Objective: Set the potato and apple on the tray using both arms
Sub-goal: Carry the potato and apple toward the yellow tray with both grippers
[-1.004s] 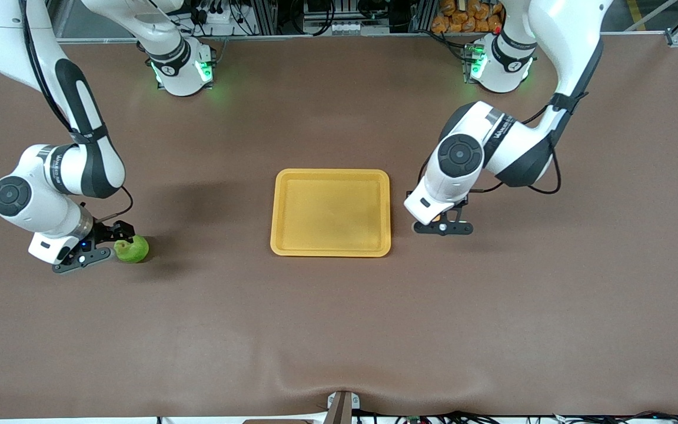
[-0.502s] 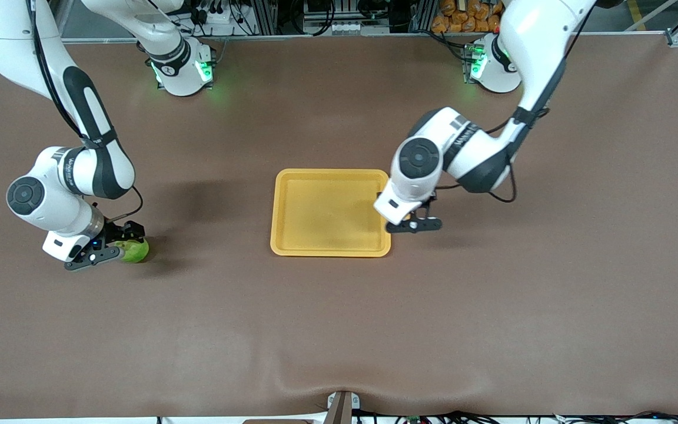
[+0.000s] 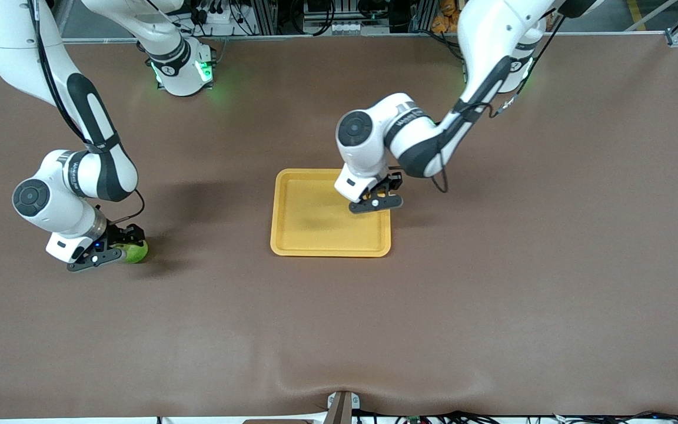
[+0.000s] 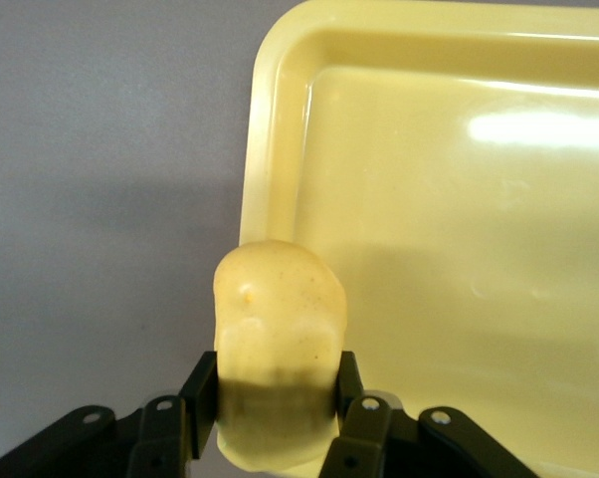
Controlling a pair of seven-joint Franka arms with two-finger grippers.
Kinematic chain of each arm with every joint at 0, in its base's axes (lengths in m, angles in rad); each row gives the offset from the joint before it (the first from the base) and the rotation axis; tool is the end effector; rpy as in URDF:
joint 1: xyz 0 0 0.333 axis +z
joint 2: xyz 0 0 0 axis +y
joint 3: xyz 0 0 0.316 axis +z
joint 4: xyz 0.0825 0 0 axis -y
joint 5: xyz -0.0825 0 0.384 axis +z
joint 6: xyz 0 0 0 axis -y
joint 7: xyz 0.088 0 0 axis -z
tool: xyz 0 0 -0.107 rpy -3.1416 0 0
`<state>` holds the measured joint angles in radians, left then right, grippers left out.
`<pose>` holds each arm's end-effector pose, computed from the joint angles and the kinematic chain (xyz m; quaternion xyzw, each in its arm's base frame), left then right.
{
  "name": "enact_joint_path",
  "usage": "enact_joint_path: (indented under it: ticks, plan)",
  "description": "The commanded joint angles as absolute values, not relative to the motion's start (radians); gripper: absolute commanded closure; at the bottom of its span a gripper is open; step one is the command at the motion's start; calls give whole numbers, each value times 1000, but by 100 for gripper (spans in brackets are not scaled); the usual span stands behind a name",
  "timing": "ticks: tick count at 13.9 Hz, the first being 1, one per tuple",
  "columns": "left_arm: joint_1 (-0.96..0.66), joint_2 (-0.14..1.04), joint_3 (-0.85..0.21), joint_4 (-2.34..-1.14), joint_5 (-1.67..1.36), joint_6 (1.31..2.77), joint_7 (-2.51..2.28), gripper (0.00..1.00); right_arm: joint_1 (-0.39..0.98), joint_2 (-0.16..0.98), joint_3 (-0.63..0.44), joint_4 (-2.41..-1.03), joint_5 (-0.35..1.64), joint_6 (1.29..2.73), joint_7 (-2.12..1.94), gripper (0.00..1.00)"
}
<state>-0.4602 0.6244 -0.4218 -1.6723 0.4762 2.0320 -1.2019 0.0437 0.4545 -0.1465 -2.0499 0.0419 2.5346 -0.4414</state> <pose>0.4591 -0.4724 0.2506 -0.9911 -0.0546 -0.0190 0.1203 0.5963 -0.0605 0.2196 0.9868 0.1595 0.0119 0.0238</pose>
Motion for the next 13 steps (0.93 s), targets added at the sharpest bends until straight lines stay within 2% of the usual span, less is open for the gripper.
enact_joint_path:
  ticks: [1, 6, 9, 11, 13]
  plan:
    - [-491, 666, -417, -1638, 575, 2034, -1328, 100, 34, 465, -141, -2042, 60, 2545, -453, 100]
    - [-497, 692, -419, -1637, 557, 2039, -1335, 100, 51, 410, -137, -2013, 60, 2531, -451, 100]
    - [-497, 712, -419, -1637, 558, 2040, -1335, 100, 57, 376, -60, -2010, 74, 2530, -433, 100]
    - [-497, 715, -419, -1637, 561, 2042, -1319, 95, 58, 373, 6, -2011, 142, 2528, -373, 100]
    - [-497, 715, -419, -1637, 561, 2042, -1315, 81, 61, 370, 64, -2017, 155, 2526, -290, 100]
